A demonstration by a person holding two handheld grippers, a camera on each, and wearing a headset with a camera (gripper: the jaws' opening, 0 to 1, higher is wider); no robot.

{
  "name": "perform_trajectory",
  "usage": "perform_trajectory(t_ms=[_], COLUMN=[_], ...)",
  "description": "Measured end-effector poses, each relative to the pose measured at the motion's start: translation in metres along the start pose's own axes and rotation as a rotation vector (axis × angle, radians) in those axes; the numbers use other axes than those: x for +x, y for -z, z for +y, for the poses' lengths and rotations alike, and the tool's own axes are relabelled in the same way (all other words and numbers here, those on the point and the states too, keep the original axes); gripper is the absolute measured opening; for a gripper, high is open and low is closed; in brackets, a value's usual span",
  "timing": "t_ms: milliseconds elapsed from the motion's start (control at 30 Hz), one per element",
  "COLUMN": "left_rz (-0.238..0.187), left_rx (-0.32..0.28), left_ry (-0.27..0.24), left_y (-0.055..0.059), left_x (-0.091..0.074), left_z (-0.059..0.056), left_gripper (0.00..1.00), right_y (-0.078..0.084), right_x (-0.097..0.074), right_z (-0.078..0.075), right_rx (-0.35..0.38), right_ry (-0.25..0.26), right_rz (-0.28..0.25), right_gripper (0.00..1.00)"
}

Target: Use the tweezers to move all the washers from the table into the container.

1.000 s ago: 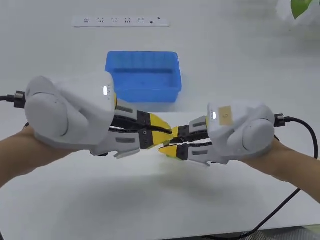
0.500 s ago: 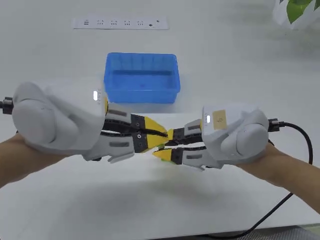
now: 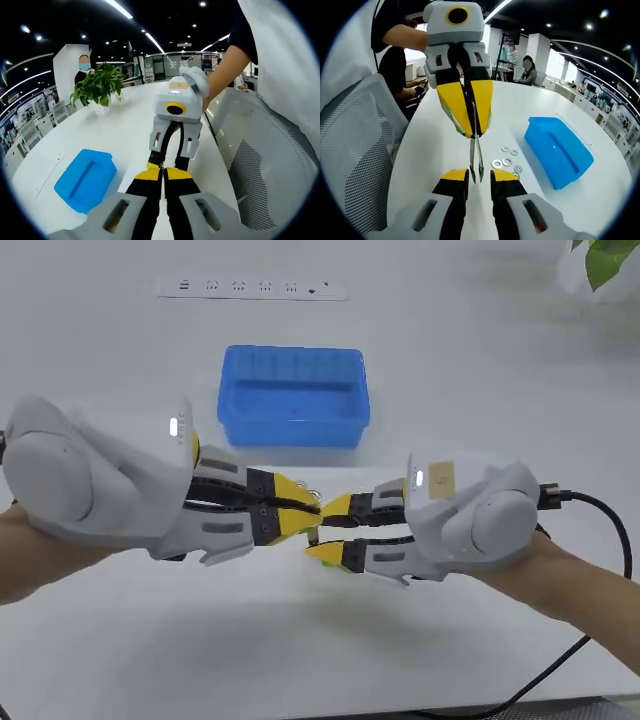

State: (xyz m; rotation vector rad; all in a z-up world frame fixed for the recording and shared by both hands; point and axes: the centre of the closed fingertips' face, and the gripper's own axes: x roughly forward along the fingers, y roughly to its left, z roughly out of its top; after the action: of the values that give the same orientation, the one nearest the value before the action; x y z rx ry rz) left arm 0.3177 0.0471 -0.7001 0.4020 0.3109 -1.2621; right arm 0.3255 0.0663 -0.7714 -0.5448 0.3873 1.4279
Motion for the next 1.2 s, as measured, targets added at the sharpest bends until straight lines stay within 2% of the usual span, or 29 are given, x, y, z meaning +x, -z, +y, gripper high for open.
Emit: perform_trajectory(t_ms=[300,733,1200], left_rz=[-0.003,0.013,0.019], left_rx=[-0.012,-0.004,-0.006], left_ry=[-0.027,-0.054,-0.054], left_y=[0.003,0.008,0.011], left_x=[-0.009,-0.021,-0.019], left_z=[0.011,0.025,0.032], left_gripper=[0.05,0.05,0.05], right_y=[0.004,0.002,0.011], right_x=[0.003,0.01,0.011], right_z=[-0.002,0.001,0.0], right_rx=[0.019,0.025,0.063], right_ry=[0.001,-0.006,0.003], right_rz=[0.008,0.002,0.014], right_gripper=[0.24,0.3,0.34])
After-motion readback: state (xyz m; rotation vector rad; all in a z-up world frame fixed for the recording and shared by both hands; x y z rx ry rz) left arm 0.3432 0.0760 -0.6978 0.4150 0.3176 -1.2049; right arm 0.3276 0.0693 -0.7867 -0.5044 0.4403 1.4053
